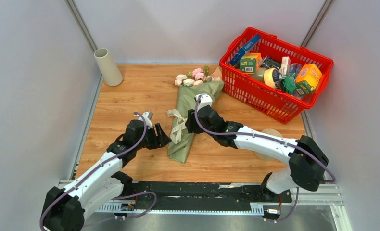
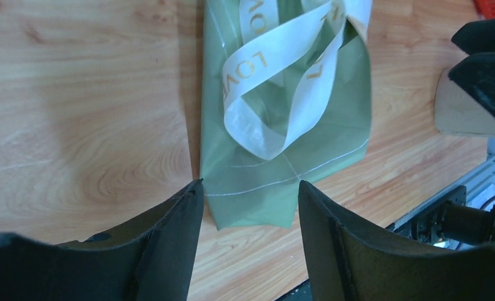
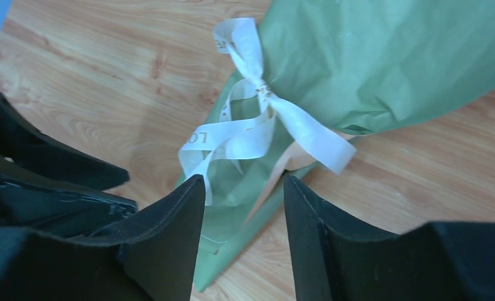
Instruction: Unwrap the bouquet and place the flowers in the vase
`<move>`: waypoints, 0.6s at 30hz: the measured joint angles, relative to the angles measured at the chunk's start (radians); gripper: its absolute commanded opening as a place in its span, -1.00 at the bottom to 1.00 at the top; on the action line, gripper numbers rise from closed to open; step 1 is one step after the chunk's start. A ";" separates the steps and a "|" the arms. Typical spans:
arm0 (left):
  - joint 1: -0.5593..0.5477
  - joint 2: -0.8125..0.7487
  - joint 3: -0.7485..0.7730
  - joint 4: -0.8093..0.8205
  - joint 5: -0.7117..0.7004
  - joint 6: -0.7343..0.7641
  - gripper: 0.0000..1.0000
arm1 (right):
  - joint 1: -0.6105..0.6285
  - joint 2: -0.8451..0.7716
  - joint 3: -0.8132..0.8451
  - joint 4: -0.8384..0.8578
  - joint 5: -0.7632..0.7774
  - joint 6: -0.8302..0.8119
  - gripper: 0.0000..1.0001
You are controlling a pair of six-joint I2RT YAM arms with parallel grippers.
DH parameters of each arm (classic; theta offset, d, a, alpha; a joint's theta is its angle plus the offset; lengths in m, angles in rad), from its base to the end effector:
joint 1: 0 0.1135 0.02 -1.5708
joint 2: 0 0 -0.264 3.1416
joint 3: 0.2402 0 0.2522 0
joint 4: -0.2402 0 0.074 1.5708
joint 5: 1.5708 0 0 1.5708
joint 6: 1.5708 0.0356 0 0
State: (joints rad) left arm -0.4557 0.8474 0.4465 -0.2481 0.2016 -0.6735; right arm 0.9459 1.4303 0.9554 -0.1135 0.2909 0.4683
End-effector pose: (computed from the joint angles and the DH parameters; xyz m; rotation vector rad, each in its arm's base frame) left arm 0.1593 -0.0860 0.2052 -0.1372 2.3346 -0.8202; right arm 0.1945 0.2521 0.2562 -0.3479 2.1477 0.5122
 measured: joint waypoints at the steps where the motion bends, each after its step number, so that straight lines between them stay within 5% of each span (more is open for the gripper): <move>1: 0.000 -0.001 -0.029 0.031 0.007 -0.019 0.27 | 0.000 0.011 0.005 0.005 -0.015 0.017 0.08; 8: 0.000 -0.004 -0.182 0.144 0.037 -0.109 0.21 | 0.000 0.147 0.025 0.052 -0.108 0.160 -0.01; 18: 0.000 -0.004 -0.191 0.196 0.040 -0.134 0.20 | -0.002 0.218 -0.004 0.053 -0.058 0.223 -0.29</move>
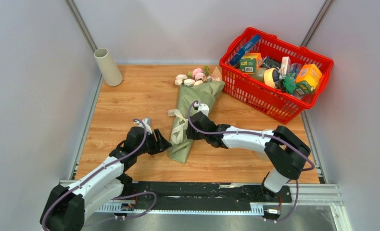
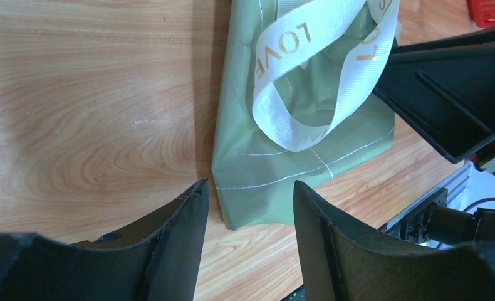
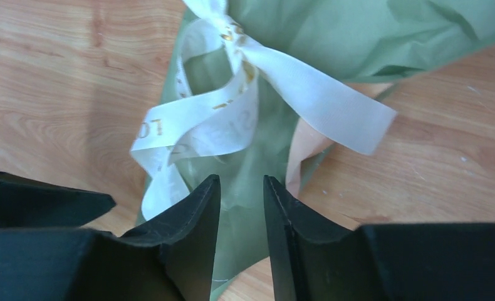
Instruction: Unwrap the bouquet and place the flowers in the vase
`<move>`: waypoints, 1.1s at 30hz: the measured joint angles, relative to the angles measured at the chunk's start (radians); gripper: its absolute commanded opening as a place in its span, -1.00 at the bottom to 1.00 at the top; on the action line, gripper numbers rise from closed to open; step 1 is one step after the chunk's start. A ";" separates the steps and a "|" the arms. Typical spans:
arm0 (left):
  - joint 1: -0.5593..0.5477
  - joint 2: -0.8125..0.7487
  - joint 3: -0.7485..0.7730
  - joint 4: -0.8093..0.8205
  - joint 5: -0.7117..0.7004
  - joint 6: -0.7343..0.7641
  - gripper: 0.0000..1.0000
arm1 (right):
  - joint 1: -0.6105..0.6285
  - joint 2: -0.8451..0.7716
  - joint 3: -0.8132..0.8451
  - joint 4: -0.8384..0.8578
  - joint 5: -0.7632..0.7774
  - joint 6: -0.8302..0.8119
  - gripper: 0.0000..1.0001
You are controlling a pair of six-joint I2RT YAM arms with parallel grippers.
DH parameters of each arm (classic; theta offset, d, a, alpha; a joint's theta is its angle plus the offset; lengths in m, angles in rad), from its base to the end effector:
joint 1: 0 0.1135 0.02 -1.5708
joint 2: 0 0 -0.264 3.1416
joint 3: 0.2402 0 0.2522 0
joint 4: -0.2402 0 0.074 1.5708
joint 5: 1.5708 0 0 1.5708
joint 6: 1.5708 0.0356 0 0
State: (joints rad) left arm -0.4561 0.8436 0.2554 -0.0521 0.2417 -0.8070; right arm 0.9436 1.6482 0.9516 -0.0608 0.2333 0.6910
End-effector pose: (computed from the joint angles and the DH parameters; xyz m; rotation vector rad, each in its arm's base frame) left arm 0.1476 -0.0819 0.1599 -0.2702 2.3488 -0.9307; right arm 0.2096 0.2751 0.1909 -0.1796 2.3627 0.5536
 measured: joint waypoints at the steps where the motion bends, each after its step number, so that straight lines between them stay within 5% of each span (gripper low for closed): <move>1: 0.000 0.000 0.000 0.002 -0.001 0.000 0.21 | -0.001 -0.005 -0.013 -0.002 0.010 0.004 -0.31; 19: -0.001 0.148 0.000 0.103 0.010 0.000 0.16 | -0.127 -0.247 -0.119 0.064 0.095 -0.168 -0.23; 33: -0.055 0.266 0.000 0.209 0.019 -0.022 0.15 | -0.203 -0.280 -0.359 0.296 -0.092 -0.367 -0.21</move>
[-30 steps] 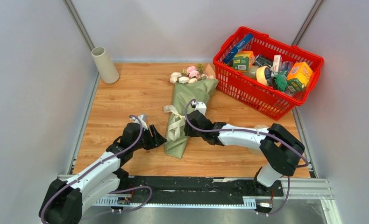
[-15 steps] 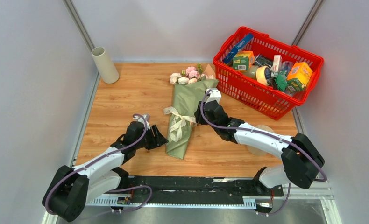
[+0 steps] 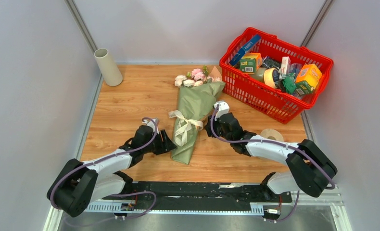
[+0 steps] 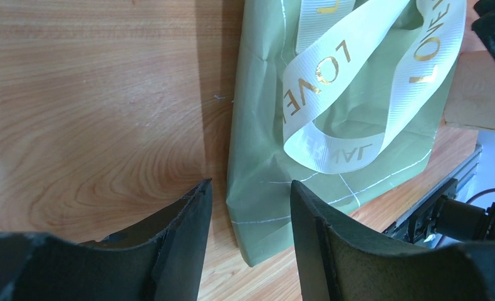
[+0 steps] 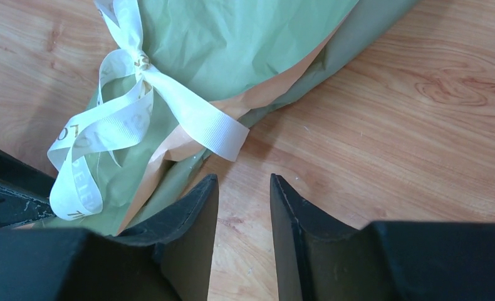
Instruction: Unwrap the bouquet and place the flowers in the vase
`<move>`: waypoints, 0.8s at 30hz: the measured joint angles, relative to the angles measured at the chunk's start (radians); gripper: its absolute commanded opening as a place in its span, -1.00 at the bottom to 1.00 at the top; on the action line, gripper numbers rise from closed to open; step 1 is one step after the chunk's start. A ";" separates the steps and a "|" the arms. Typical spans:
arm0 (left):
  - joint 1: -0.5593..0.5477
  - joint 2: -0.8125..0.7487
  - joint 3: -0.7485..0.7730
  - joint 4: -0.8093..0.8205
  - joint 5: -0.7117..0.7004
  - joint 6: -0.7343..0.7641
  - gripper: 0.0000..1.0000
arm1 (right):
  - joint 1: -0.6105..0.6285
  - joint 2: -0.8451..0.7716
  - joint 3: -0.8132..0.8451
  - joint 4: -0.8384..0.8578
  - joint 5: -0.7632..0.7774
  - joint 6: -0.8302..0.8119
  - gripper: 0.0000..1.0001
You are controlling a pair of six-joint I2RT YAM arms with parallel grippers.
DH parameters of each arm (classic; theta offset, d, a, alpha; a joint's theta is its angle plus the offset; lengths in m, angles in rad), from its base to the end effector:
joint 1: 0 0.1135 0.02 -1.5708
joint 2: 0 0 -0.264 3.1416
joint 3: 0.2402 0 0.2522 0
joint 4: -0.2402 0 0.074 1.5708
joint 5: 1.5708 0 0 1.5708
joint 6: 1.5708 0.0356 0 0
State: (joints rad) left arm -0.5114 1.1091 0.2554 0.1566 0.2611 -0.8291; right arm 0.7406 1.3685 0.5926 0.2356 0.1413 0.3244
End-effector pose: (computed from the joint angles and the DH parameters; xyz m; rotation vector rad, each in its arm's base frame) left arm 0.1627 -0.1018 0.1351 -0.2382 2.4321 -0.9584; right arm 0.2082 0.1835 0.1872 -0.3585 2.1132 0.4851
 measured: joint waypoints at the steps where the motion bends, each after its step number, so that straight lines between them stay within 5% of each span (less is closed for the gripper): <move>1: -0.003 0.006 0.000 0.006 0.001 -0.002 0.15 | 0.000 0.002 -0.013 0.019 -0.007 -0.006 -0.19; 11: -0.026 0.023 0.000 0.043 0.000 -0.005 -0.06 | 0.000 0.063 -0.037 0.154 -0.043 -0.023 -0.14; 15: -0.028 0.043 0.000 0.058 0.000 -0.014 -0.49 | 0.000 0.111 -0.037 0.168 -0.046 -0.031 -0.14; 18: -0.032 0.066 0.000 0.068 0.002 -0.024 -1.00 | 0.000 0.141 -0.036 0.174 -0.046 -0.032 -0.14; 24: -0.039 0.086 0.000 0.085 0.012 -0.030 -1.00 | 0.000 0.219 -0.008 0.179 -0.045 -0.034 -0.14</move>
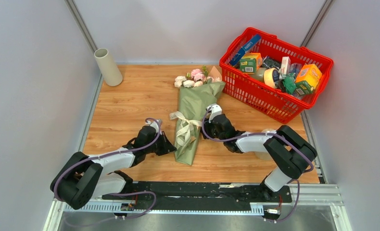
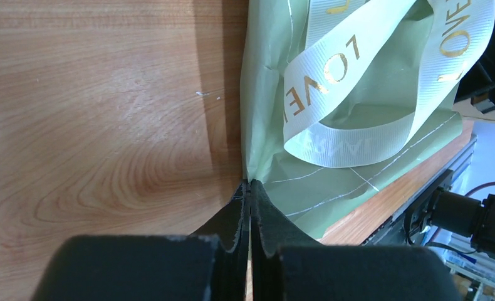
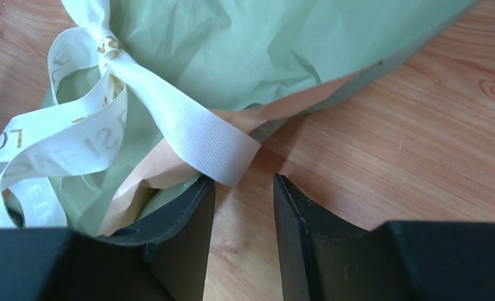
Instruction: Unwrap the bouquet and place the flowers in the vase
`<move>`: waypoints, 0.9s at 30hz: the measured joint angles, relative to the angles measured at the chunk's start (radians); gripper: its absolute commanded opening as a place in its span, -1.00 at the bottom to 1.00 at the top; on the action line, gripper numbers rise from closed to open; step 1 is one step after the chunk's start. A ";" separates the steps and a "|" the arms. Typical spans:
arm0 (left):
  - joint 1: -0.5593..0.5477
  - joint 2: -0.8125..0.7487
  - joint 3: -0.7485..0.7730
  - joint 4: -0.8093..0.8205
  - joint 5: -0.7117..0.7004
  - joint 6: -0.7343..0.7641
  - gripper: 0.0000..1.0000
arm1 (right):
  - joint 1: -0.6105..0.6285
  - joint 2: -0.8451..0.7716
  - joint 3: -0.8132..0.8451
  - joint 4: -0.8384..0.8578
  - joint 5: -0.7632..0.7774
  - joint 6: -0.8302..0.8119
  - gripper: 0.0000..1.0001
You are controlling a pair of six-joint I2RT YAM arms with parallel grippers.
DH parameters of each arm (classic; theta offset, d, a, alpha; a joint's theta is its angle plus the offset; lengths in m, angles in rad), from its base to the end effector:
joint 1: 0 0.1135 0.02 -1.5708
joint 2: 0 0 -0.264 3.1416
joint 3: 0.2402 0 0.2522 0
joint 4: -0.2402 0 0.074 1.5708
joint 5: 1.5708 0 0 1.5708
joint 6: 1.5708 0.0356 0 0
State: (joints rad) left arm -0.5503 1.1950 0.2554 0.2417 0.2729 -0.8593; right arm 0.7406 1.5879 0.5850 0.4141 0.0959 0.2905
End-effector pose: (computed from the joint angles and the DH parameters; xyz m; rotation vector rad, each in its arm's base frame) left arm 0.1647 -0.1123 0.1271 -0.2227 2.4533 -1.0000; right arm 0.2221 0.1985 0.1424 -0.4353 2.1543 0.4874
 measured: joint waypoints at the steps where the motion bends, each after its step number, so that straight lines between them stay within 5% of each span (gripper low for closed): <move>1: -0.002 0.001 0.000 0.002 0.003 0.000 -1.00 | 0.000 0.012 0.009 0.002 0.000 0.000 -0.14; 4: -0.007 0.001 0.000 0.003 0.003 0.000 -1.00 | 0.000 0.051 0.040 0.008 0.002 0.000 -0.22; 9: -0.019 -0.006 0.011 -0.019 -0.014 0.002 -1.00 | 0.000 0.096 0.077 0.009 0.012 -0.006 -0.85; 12: -0.023 -0.035 0.013 -0.050 -0.034 0.001 -1.00 | 0.000 0.099 0.117 -0.041 0.035 -0.016 -1.00; 27: -0.026 -0.217 0.015 -0.247 -0.207 0.001 -1.00 | 0.000 -0.055 0.133 -0.220 0.119 0.016 -1.00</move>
State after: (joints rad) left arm -0.5766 0.9779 0.2707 -0.0051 0.0658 -0.8585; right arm 0.7410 1.5333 0.7181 0.1940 0.2146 0.3061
